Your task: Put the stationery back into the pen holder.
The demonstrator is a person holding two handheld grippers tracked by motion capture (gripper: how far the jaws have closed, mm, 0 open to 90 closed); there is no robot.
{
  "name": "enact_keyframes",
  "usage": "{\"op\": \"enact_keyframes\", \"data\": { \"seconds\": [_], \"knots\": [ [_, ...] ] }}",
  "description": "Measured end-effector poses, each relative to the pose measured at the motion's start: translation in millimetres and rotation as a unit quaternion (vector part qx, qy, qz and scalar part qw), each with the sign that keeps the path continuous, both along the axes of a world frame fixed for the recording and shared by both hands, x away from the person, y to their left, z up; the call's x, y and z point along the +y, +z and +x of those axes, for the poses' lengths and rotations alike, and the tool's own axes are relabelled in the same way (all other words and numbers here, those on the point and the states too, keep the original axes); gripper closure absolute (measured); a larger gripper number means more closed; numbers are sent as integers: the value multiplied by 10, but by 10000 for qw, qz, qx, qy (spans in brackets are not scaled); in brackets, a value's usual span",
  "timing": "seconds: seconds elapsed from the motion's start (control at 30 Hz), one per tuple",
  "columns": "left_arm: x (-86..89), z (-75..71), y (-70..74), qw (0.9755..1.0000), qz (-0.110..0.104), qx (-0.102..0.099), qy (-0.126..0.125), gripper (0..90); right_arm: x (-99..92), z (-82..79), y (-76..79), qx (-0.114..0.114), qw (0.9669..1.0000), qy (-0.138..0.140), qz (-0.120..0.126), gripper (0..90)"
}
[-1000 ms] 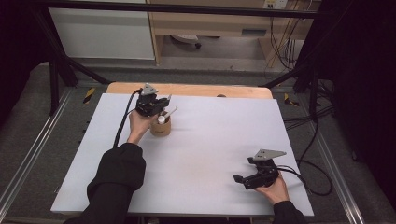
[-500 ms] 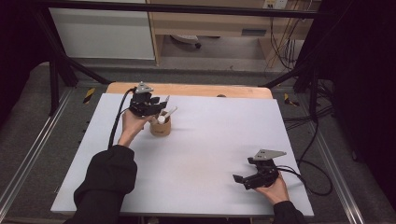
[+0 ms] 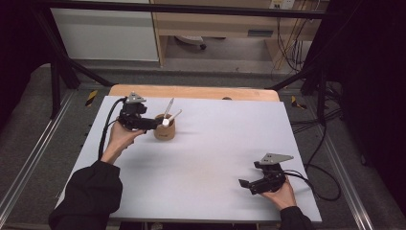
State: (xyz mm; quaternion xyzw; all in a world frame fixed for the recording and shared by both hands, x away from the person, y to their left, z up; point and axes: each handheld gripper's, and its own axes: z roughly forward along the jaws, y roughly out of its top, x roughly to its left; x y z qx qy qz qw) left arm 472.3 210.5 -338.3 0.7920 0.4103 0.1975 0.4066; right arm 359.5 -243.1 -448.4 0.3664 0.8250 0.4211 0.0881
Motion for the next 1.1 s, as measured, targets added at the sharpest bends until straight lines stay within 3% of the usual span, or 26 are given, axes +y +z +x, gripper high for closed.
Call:
{"op": "enact_keyframes", "data": {
  "seconds": [0.37,0.57,0.7,0.87,1.1],
  "knots": [
    [185,-422,-253,9999,54,-18,-148,123,-2,1,1,-6,10000,-30,0,6],
    [320,-664,-522,9997,-17,88,-246,123,-5,1,5,-4,10000,-42,8,6],
    [392,-807,-722,9991,80,249,-327,124,-6,0,6,0,10000,-57,1,6],
    [492,-944,-914,9982,156,461,-361,123,-6,0,7,10,10000,-70,15,6],
    [584,-1027,-992,9975,340,511,-338,123,-8,8,4,4,10000,-62,-9,6]
  ]
}}
